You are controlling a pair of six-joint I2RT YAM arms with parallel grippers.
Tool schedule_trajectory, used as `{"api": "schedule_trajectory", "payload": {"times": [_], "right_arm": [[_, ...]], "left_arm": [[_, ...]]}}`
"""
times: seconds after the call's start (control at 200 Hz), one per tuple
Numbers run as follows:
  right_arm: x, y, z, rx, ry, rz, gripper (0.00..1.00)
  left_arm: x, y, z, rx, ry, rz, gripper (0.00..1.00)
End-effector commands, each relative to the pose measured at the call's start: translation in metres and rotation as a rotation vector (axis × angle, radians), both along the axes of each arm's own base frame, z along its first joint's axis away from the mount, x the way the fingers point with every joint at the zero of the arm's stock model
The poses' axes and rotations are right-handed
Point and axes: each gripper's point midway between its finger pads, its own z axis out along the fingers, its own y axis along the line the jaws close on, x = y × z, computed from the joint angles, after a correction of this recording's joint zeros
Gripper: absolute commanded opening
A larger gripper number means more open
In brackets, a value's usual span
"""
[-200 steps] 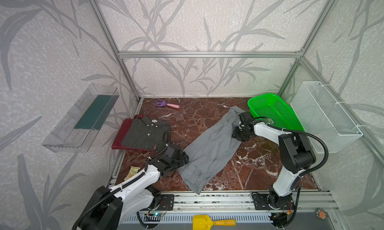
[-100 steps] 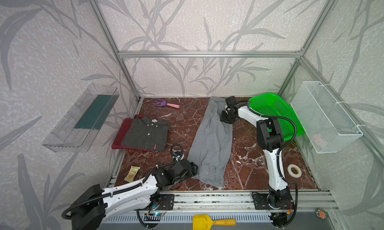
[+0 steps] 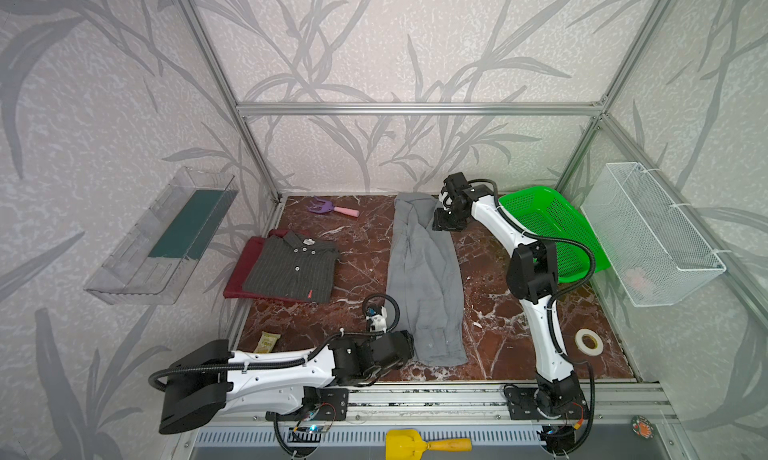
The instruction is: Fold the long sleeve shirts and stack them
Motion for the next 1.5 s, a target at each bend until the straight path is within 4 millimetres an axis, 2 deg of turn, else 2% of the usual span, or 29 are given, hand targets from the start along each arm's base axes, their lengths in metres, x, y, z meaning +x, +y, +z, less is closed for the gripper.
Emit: {"api": "schedule_trajectory", "payload": {"times": [0.0, 0.06, 0.085, 0.12, 0.22, 0.23, 0.245, 0.345, 0.44, 0.56, 0.605, 0.72, 0.775, 0.8, 0.885, 1.035, 1.18, 1.27, 1.495], "right_arm": [[-0.042, 0.012, 0.072, 0.009, -0.11, 0.084, 0.52], [-0.064, 0.02, 0.083, 0.029, -0.124, 0.111, 0.53], [-0.076, 0.023, 0.079, 0.032, -0.114, 0.123, 0.54], [-0.09, 0.027, 0.085, 0.057, -0.135, 0.135, 0.55], [-0.135, 0.037, 0.083, 0.102, -0.164, 0.17, 0.56], [-0.139, 0.038, 0.075, 0.1, -0.153, 0.173, 0.56], [-0.148, 0.039, 0.082, 0.115, -0.173, 0.179, 0.56], [-0.195, 0.052, 0.063, 0.141, -0.169, 0.23, 0.58], [-0.237, 0.06, 0.035, 0.124, -0.124, 0.264, 0.58], [-0.286, 0.067, 0.001, 0.058, -0.07, 0.333, 0.57], [-0.299, 0.067, -0.008, 0.018, -0.063, 0.359, 0.57], [-0.316, 0.07, -0.031, -0.007, -0.012, 0.379, 0.56], [-0.319, 0.069, -0.041, -0.014, 0.016, 0.369, 0.56], [-0.329, 0.075, -0.045, -0.021, 0.018, 0.4, 0.56], [-0.333, 0.077, -0.057, -0.058, 0.024, 0.407, 0.56], [-0.335, 0.077, -0.073, -0.119, 0.055, 0.415, 0.52], [-0.34, 0.074, -0.086, -0.17, 0.087, 0.418, 0.5], [-0.339, 0.068, -0.09, -0.204, 0.087, 0.413, 0.42], [-0.34, 0.074, -0.083, -0.186, 0.079, 0.433, 0.18]], "left_arm": [[0.021, 0.015, 0.029, 0.05, -0.084, -0.005, 0.89], [0.032, 0.024, 0.039, 0.031, -0.078, 0.004, 0.89], [0.039, 0.028, 0.044, 0.028, -0.083, 0.01, 0.89], [0.048, 0.035, 0.052, 0.033, -0.098, 0.012, 0.89], [0.083, 0.053, 0.077, 0.056, -0.137, 0.033, 0.89], [0.087, 0.055, 0.079, 0.056, -0.137, 0.039, 0.89], [0.092, 0.056, 0.081, 0.058, -0.137, 0.041, 0.89], [0.131, 0.062, 0.093, 0.042, -0.125, 0.063, 0.89], [0.166, 0.061, 0.095, 0.031, -0.102, 0.074, 0.88], [0.188, 0.051, 0.093, 0.015, -0.079, 0.055, 0.87], [0.194, 0.05, 0.093, 0.016, -0.087, 0.052, 0.87], [0.206, 0.061, 0.086, 0.045, -0.069, 0.062, 0.87], [0.211, 0.069, 0.079, 0.043, -0.044, 0.072, 0.87], [0.213, 0.073, 0.077, 0.04, -0.035, 0.082, 0.87], [0.22, 0.082, 0.071, 0.038, -0.016, 0.101, 0.86], [0.226, 0.082, 0.067, 0.044, 0.003, 0.096, 0.86], [0.216, 0.08, 0.057, 0.024, 0.053, 0.092, 0.85], [0.21, 0.081, 0.055, 0.01, 0.057, 0.102, 0.84], [0.203, 0.092, 0.057, 0.028, 0.025, 0.138, 0.84]]}}
